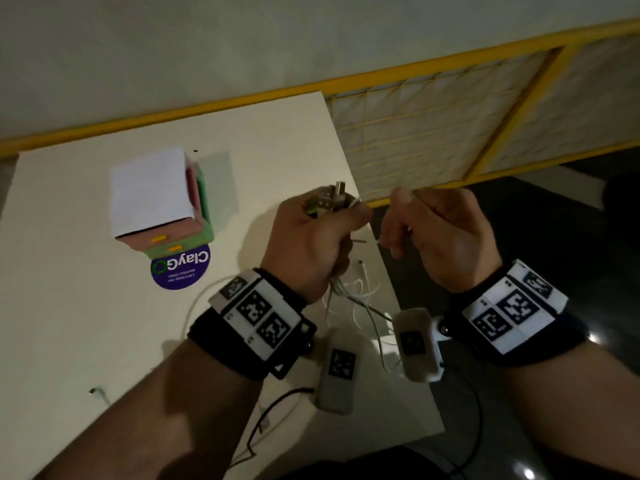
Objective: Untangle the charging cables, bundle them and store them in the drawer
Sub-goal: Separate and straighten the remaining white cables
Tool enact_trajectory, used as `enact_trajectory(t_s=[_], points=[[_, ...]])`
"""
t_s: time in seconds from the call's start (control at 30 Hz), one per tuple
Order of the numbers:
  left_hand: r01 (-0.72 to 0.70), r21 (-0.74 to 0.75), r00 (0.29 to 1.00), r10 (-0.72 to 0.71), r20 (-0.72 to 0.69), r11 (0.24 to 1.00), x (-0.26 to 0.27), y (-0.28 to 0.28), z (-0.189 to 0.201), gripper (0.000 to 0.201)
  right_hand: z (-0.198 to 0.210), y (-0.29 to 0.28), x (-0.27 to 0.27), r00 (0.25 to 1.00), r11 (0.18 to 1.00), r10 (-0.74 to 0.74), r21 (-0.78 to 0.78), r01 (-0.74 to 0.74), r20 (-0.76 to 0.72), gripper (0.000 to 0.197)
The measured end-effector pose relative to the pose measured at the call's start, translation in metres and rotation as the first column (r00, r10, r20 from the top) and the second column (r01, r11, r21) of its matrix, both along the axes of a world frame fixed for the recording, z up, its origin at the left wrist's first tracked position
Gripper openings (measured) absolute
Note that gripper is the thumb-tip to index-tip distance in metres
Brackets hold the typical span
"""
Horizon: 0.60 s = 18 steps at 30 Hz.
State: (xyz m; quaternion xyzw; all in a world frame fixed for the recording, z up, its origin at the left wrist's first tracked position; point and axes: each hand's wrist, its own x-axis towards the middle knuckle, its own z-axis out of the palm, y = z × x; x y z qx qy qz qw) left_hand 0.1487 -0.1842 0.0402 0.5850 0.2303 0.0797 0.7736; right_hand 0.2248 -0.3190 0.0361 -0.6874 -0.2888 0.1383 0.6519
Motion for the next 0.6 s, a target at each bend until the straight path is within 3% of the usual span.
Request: enact_trajectory(t_s=[0.43,0.5,0.6], points=[[0.127,-0.121,0.989,-0.135,-0.065,0.984,0.062,-0.085,0.017,0.013,0.004,-0.082,0.033,0.974,0.973,-0.224,0.042,0.226,-0.034,0.053],[0.053,-0.070,0.996,-0.058,-0.071,0.996,0.064,-0.087,0.014,0.013,-0.002,-0.091,0.038,0.957,0.958,-0.285,-0.053,0.283,-0.050,0.053],[-0.020,-0.077,0.999,0.018,-0.034,0.997,0.063,-0.081,0.013,0.011,-0.020,-0.097,0.045,0.934,0.861,-0.350,-0.417,0.290,-0.072,0.050]])
